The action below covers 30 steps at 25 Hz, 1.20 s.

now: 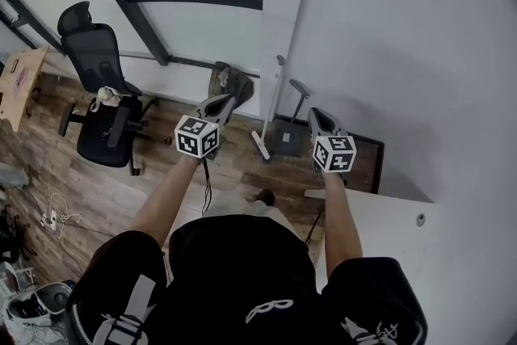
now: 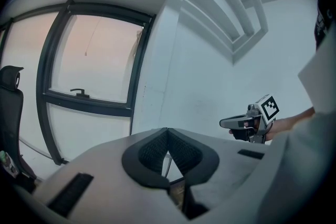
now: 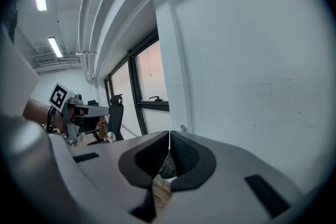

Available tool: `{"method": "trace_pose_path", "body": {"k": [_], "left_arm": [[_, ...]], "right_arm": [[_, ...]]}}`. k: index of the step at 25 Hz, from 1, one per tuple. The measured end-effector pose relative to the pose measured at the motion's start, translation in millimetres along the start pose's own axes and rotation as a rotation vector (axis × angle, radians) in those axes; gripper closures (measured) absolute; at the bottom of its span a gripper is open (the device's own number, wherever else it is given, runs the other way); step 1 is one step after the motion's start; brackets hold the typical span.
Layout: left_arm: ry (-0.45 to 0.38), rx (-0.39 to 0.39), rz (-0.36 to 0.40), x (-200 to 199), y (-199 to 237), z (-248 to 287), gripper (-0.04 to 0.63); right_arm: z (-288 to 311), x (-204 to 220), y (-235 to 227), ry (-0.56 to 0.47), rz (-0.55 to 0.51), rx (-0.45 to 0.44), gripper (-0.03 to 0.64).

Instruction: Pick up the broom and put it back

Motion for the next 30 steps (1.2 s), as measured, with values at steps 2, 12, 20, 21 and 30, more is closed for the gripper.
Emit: {"method": "trace_pose_path", "body": {"k": [2,12,20,21,30], "left_arm": [[0.000,-0.005,-0.009,1,2,-1,0.578],[0.014,-0.008,-0.050,14,22,14,0.578],[0.029,0.022,-0.040,11,47,36,0.578],[0.031,0.026,-0.040,10,50,38,0.577],[0.076,0.058,-0.047,16,84,63,0.578]], "right_arm": [[5,1,-2,0.003,0.005,-0.005,0.592],[26,2,6,0.042,0.003,0.000,0.592],[58,-10,5,0.053,0.013,0.024,0.592],[64,-12,6,0.056,0.012,0.024,0.592],[113,-27,13,0.056,0.016,-0.004,0.591]]}}
Point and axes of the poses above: the fingertips, and each gripper's own axes: z forward along the fingers, y to its left, x out of its underside, the point moved 5 cm from there along -z, backward along the fingers, and after that the axes turned 13 degrees about y, right-handed, at the moved point
